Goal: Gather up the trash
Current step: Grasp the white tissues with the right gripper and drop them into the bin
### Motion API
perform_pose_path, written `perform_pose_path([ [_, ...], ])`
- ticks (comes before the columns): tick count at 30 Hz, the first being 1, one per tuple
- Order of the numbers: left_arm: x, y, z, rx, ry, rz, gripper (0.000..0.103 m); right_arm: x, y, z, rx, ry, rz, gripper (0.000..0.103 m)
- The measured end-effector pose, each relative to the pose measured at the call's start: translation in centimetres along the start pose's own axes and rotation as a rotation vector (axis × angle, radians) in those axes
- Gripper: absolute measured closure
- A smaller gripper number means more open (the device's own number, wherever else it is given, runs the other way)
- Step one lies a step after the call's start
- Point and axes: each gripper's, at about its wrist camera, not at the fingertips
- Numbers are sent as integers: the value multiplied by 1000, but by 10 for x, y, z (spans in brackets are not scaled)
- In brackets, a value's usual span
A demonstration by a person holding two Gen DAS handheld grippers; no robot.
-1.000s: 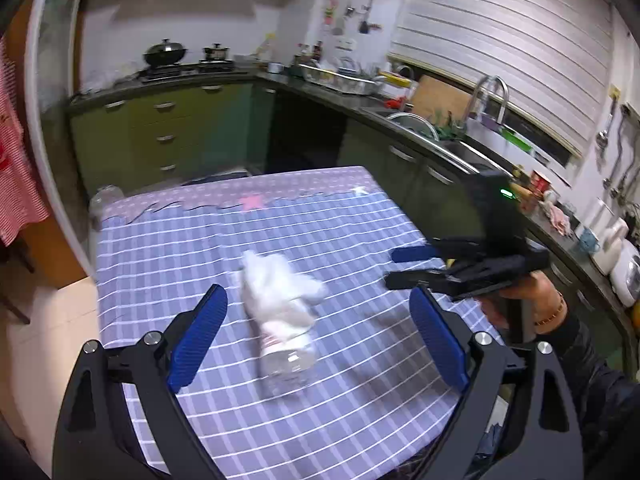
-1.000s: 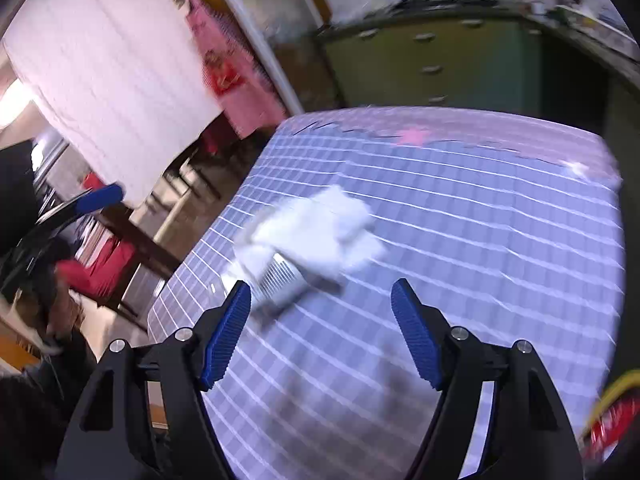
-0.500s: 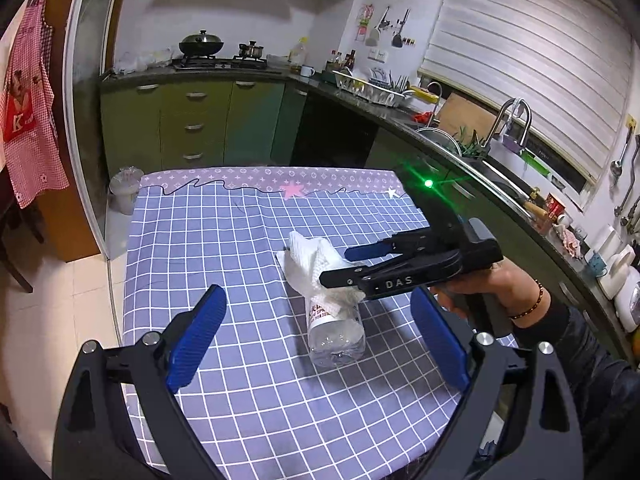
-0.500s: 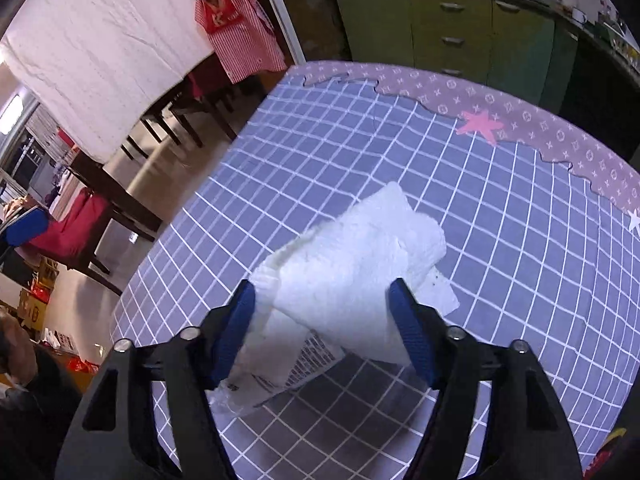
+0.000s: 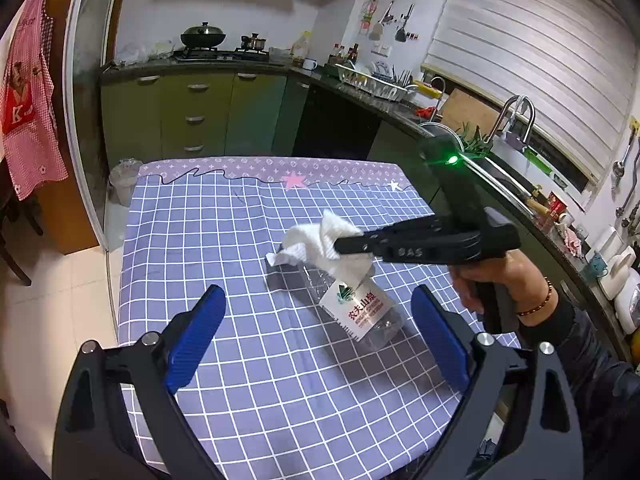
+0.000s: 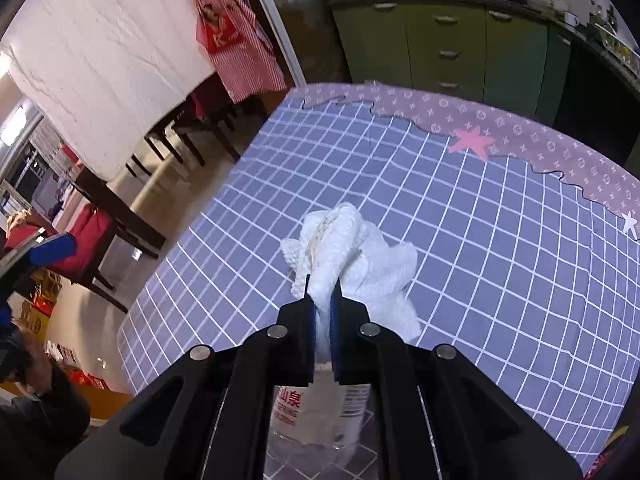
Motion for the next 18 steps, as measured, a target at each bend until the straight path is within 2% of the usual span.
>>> perform_pose_path([
  [7,1,-3,3,-1,8,3,14,-3,2,-34,-18,-82,9,96],
  [14,1,-9,7,-8,23,17,13,-6,3,-99,-26,-235,16,96],
  [18,1,-14,11,-15,36,32,13,7,-1,-152,16,-334,21,96],
])
Point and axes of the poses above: each gripper's, at about its wrist camera, not at the fingertips, and z roughly the way its jaws point, y to its left, x to its underside, and after that the axes turned 6 degrees about -z, right-handed
